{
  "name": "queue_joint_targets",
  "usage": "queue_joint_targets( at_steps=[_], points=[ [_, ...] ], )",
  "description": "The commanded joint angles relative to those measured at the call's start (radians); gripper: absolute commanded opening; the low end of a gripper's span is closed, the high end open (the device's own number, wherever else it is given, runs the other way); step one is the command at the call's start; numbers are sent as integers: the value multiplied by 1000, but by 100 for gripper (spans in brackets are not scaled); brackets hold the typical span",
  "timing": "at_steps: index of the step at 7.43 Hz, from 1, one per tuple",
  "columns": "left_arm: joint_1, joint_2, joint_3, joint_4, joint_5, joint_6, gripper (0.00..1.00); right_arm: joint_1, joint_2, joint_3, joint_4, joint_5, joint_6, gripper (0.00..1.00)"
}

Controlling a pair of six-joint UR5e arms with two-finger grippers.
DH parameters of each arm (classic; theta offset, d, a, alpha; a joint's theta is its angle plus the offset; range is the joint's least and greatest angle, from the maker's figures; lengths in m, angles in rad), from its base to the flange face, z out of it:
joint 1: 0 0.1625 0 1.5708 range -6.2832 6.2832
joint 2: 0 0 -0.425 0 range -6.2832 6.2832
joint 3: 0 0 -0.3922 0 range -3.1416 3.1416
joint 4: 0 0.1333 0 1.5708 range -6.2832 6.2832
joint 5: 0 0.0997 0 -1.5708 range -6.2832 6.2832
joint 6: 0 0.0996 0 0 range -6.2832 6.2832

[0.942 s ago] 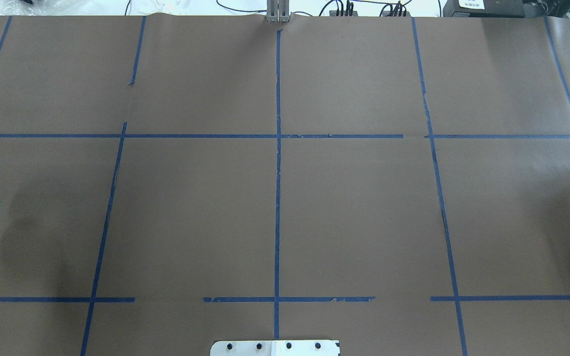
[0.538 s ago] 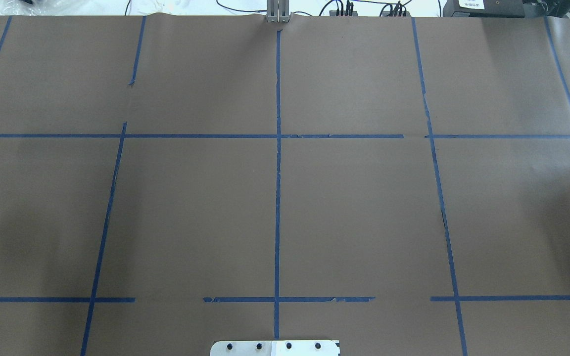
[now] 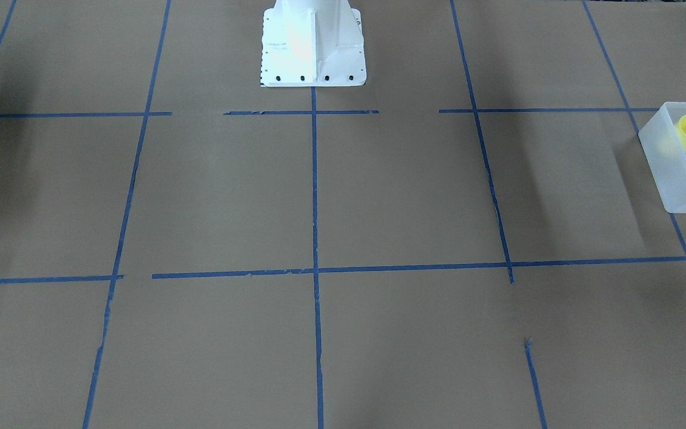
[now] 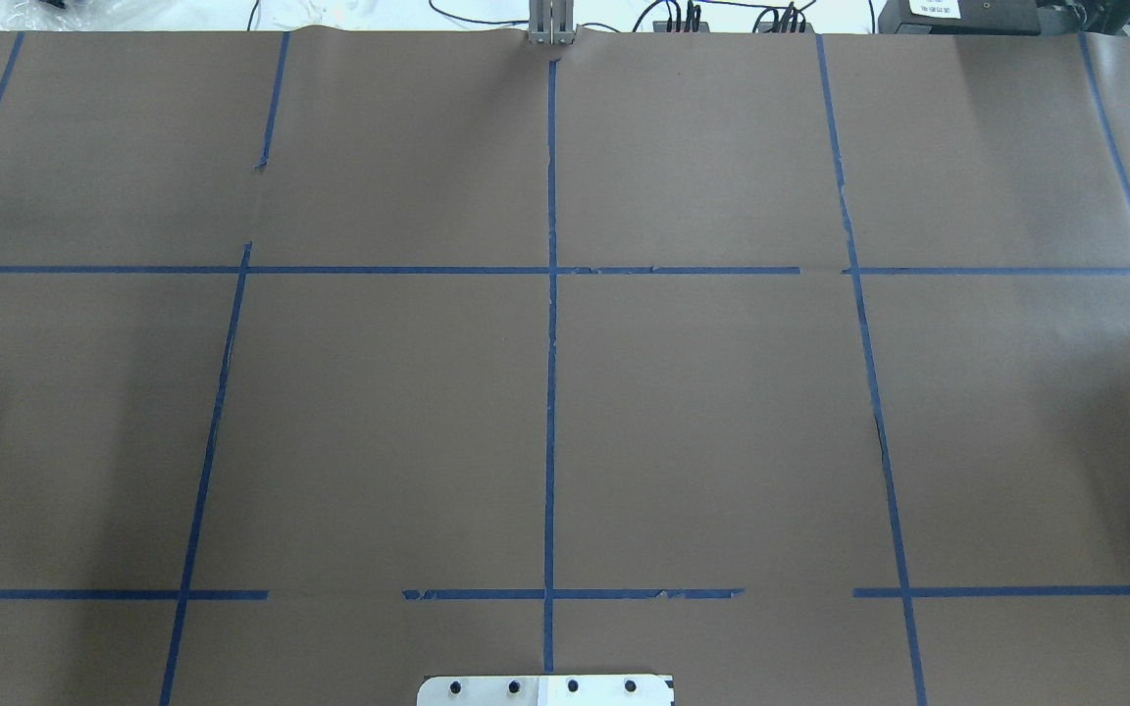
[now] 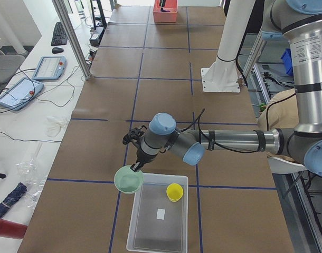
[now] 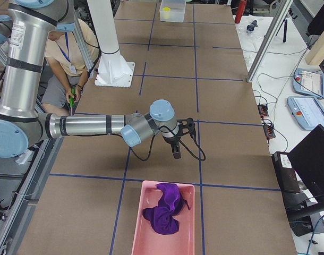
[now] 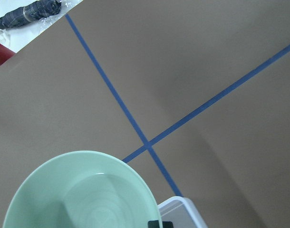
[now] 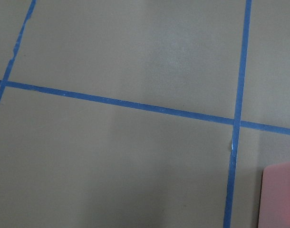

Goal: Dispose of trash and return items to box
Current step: 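Move the green bowl with the left gripper into the clear box and release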

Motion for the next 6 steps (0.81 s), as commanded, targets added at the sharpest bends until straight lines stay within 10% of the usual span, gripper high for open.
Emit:
queue_joint_targets(
  at_steps=[1, 6],
  points=[
    [13, 30, 75, -144, -7, -72, 0, -2, 3, 0, 0, -1, 1, 100],
    [147, 144, 84, -316, -13, -143, 0, -2, 3, 0, 0, -15, -1, 100]
  ],
)
